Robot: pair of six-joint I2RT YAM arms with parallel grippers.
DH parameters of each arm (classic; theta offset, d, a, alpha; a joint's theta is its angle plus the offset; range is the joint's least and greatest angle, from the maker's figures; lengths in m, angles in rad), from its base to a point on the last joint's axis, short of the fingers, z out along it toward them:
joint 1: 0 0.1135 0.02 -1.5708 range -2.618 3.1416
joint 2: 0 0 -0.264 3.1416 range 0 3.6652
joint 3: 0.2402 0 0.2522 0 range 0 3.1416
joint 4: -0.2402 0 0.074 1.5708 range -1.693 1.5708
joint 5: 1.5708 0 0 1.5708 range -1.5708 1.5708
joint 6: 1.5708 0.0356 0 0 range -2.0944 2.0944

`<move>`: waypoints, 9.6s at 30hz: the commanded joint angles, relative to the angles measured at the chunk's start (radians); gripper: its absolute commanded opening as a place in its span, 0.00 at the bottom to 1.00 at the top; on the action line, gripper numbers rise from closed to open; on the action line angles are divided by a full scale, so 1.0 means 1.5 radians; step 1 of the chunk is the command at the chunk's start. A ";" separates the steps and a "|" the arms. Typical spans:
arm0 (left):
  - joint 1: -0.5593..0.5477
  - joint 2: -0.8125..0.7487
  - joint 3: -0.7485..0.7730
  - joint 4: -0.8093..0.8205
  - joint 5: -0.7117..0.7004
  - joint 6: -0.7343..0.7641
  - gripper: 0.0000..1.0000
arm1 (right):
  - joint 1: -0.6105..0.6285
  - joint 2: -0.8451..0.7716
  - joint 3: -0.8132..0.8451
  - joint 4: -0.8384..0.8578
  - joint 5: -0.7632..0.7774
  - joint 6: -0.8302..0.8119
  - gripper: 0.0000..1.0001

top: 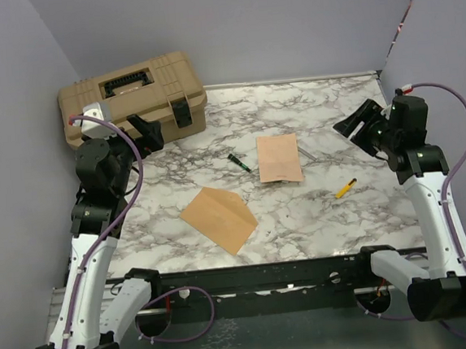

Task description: Place the letter into the envelope and seal it

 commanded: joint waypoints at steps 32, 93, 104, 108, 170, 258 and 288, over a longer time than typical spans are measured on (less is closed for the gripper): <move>-0.052 0.015 -0.257 0.174 0.181 -0.186 0.99 | -0.003 0.145 -0.393 0.357 -0.269 0.173 0.76; -0.052 0.034 -0.238 0.243 0.174 -0.265 0.99 | 0.061 0.417 -0.269 0.834 -0.478 0.328 0.00; -0.085 0.164 -0.199 0.413 0.366 -0.569 0.99 | 0.073 0.163 -0.294 0.870 -0.539 0.426 0.00; -0.131 0.220 -0.163 0.404 0.348 -0.668 0.99 | 0.080 0.104 -0.289 0.868 -0.541 0.451 0.00; -0.258 0.358 -0.007 0.383 0.462 -0.598 0.00 | 0.091 0.018 -0.194 0.911 -0.572 0.298 0.45; -0.354 0.275 0.063 0.186 0.500 -0.050 0.80 | 0.158 0.055 -0.079 0.588 -0.789 0.058 0.00; -0.363 0.255 0.083 0.171 0.476 -0.078 0.00 | 0.169 -0.004 -0.079 0.430 -0.474 0.053 0.73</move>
